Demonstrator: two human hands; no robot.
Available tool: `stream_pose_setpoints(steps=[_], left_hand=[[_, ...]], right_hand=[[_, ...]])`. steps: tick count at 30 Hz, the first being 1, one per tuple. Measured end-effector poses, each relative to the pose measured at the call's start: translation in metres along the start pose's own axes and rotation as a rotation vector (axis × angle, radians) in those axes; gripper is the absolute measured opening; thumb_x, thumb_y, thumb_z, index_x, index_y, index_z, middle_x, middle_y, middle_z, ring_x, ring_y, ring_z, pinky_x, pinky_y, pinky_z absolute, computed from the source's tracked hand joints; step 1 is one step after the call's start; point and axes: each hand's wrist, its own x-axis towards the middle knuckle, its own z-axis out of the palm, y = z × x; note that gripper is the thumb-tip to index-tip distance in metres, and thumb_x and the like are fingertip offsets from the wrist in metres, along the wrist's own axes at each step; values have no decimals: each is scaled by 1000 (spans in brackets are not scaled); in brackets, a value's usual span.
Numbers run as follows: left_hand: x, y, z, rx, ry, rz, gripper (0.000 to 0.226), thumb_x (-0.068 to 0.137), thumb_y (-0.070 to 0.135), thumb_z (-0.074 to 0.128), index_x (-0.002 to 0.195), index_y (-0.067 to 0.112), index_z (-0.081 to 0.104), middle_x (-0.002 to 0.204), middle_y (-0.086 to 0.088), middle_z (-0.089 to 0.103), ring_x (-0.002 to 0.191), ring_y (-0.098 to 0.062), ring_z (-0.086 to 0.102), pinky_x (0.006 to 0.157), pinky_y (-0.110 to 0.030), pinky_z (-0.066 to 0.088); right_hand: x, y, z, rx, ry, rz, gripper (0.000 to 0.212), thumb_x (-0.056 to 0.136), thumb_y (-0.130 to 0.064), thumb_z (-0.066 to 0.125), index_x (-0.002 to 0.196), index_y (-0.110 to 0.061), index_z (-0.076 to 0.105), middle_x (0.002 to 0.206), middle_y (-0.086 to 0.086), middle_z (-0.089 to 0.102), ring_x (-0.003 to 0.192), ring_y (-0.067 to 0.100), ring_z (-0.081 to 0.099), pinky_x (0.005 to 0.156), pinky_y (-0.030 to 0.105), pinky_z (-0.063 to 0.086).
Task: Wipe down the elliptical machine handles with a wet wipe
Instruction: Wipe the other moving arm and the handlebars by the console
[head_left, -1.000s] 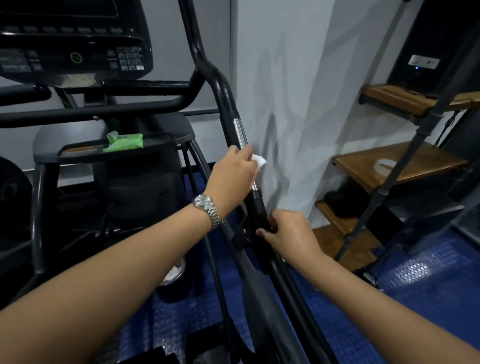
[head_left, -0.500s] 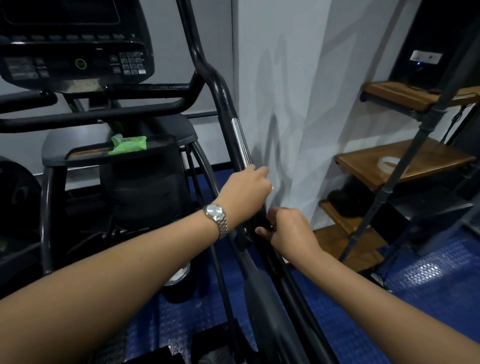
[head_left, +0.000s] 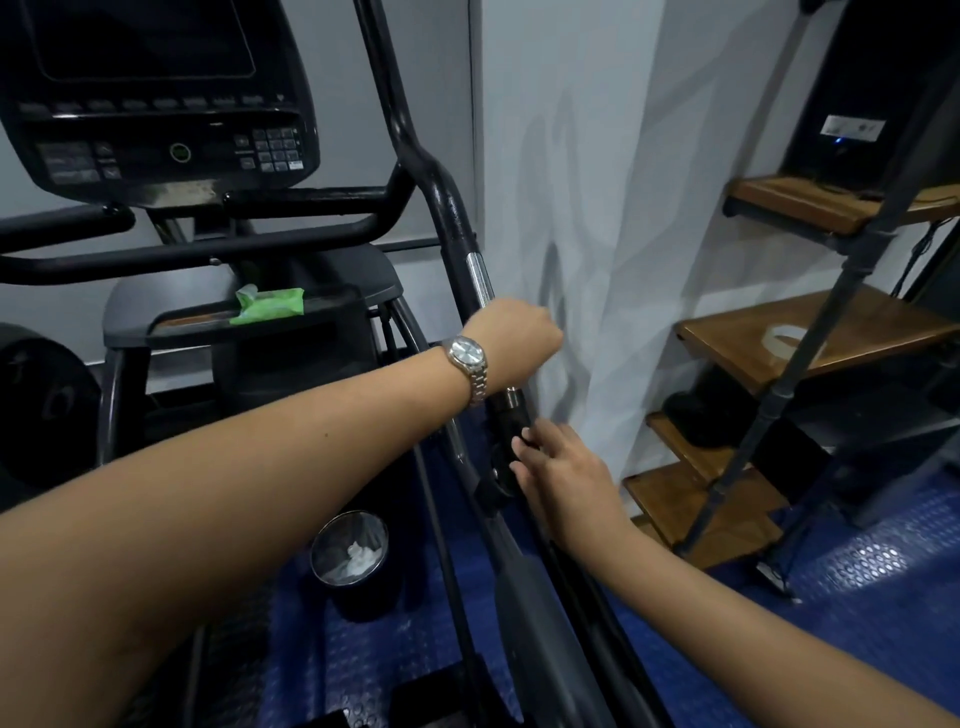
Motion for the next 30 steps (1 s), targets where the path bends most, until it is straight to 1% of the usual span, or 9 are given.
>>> stream_pose_setpoints(steps=[2,7,12,16,19,21,23,26,30], left_hand=[[-3,-4,-2,-14,44,-38,10,92,9,54,84,11,60,92,-5,63,83,-25,62,60,-30,43],[-20,23,17,-156,6,72,14,91,22,55,85,11,60,94,-2,60,87,-22,59,59,-31,41],[-23,-11,21,-282,207,-183,24,96,26,48,92,7,62,99,-4,53,90,-22,50,63,-31,43],[-37,2,35,-345,209,-128,20,95,24,50,95,11,66,101,-1,53,88,-20,48,68,-33,52],[-33,-16,33,-414,312,-225,22,95,25,51,98,10,67,103,-3,54,89,-20,49,72,-30,50],[-32,-27,35,-468,397,-297,22,94,26,54,101,10,67,105,-3,54,88,-19,49,73,-26,45],[-38,-21,42,-508,414,-285,20,93,26,56,101,11,66,106,-2,54,88,-16,47,75,-24,46],[-48,-6,52,-577,427,-253,20,92,28,59,95,11,67,102,-1,54,87,-18,50,73,-31,51],[-35,-28,49,-730,518,-467,18,89,28,63,88,10,68,94,-3,55,83,-19,53,70,-26,42]], right_hand=[[0,-1,1,12,2,2,18,78,-13,71,93,-6,67,96,6,57,78,24,57,46,33,52],[-1,0,1,8,-16,19,17,78,-13,73,93,-8,69,107,8,60,83,24,58,50,34,54],[-2,0,3,3,15,19,12,78,-11,74,87,-6,69,98,6,58,76,23,57,45,31,51],[0,-1,4,3,24,21,14,73,-9,78,83,-5,69,97,7,59,74,24,57,42,30,50],[1,-2,2,2,47,9,10,77,-8,74,72,-5,66,86,4,56,68,21,53,39,25,44],[2,-3,1,4,82,10,16,82,-8,69,67,-3,64,81,3,54,65,20,50,40,25,43],[2,-3,1,7,95,10,15,82,-8,69,68,-3,65,82,4,55,65,20,50,40,27,44],[2,-3,2,-2,81,10,8,77,-7,72,72,-4,68,83,3,56,65,20,52,41,27,45],[1,-2,2,22,82,3,9,79,-7,71,71,-5,67,84,2,56,66,19,53,42,24,46]])
